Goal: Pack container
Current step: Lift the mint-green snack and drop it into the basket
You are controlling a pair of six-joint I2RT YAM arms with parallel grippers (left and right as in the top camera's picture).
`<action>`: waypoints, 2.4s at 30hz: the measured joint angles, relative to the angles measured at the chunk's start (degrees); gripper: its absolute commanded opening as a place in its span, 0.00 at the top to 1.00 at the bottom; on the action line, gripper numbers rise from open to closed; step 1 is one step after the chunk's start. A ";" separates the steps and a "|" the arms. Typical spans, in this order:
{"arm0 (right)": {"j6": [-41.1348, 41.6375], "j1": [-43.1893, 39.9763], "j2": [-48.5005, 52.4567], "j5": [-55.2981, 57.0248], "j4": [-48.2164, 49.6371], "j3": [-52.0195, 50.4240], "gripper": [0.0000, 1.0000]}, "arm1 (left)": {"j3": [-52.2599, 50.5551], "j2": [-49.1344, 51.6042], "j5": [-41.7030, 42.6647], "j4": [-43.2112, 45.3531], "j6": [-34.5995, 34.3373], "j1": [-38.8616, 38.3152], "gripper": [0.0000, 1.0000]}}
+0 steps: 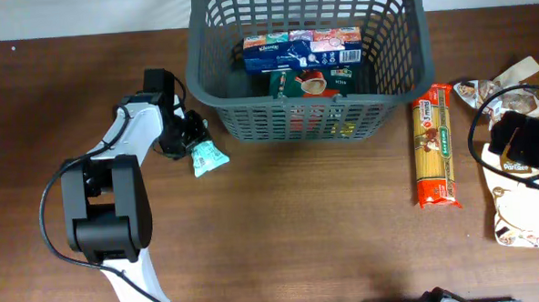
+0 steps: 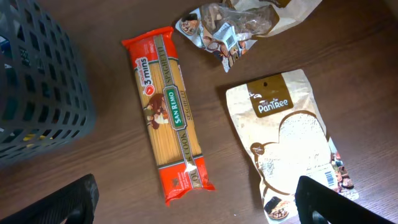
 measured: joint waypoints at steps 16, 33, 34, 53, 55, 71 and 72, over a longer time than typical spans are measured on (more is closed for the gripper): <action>0.02 0.00 0.00 0.00 0.00 0.00 0.01 | 0.57 0.55 8.35 3.82 1.29 7.80 0.93; 0.00 0.00 0.00 0.00 0.00 0.00 0.01 | 22.73 -8.98 16.85 1.07 22.14 14.58 0.98; 0.00 0.00 0.00 0.00 0.00 0.00 0.01 | 24.48 -10.38 16.96 1.07 23.91 14.56 0.98; 0.02 0.00 0.00 0.00 0.00 0.00 0.01 | 35.26 -25.59 29.18 -7.87 69.44 -4.42 0.98; 0.02 0.00 0.00 0.00 0.00 0.00 0.01 | 35.28 -24.44 29.40 -8.72 75.34 -7.56 0.98; 0.02 0.00 0.00 0.00 0.00 0.00 0.01 | 35.26 -3.69 25.16 -2.58 96.13 -17.46 0.91; -0.02 0.00 0.00 0.00 0.00 0.00 0.01 | 35.23 -2.34 24.76 -1.86 96.17 -17.46 0.90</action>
